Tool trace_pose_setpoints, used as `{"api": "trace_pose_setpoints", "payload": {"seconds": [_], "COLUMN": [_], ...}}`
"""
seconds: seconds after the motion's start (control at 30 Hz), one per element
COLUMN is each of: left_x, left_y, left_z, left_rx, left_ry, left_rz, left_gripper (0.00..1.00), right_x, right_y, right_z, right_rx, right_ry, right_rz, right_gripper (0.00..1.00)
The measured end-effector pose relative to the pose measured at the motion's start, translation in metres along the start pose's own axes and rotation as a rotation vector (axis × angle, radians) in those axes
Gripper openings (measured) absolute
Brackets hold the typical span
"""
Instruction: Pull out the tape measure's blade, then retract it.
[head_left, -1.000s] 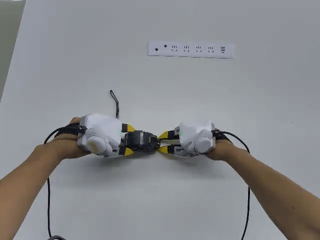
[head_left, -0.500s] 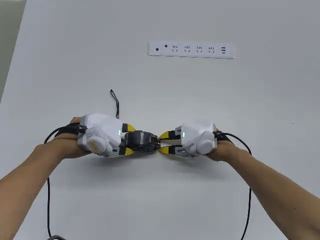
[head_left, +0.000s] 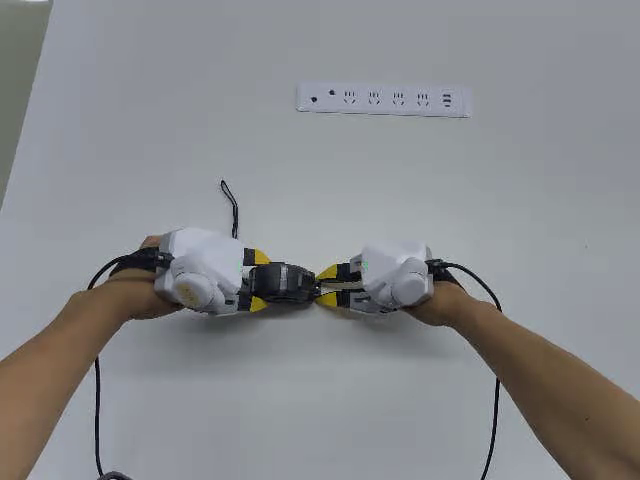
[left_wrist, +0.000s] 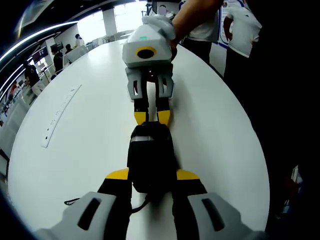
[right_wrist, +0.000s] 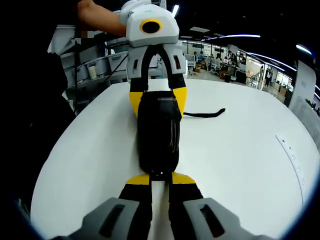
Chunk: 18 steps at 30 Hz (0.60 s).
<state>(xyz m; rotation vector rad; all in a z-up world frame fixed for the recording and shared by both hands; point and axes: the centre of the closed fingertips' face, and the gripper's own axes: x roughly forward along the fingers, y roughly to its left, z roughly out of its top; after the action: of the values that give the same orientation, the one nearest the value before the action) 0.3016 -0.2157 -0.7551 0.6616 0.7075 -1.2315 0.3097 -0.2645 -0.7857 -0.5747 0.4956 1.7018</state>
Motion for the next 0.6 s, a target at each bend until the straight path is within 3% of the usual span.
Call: {"api": "trace_pose_setpoints", "payload": {"seconds": [0.6], "left_x": [-0.0005], "left_y": [0.0001], "left_z": [-0.0011], "left_rx": [-0.019], "left_ry": [0.006], "left_rz": [-0.001], "left_gripper": [0.25], "right_x": [0.0002], "right_y": [-0.0001], "right_z": [-0.0007], "right_rx": [0.003], "right_ry": [0.024], "right_rz": [0.014], "right_gripper": [0.07]}}
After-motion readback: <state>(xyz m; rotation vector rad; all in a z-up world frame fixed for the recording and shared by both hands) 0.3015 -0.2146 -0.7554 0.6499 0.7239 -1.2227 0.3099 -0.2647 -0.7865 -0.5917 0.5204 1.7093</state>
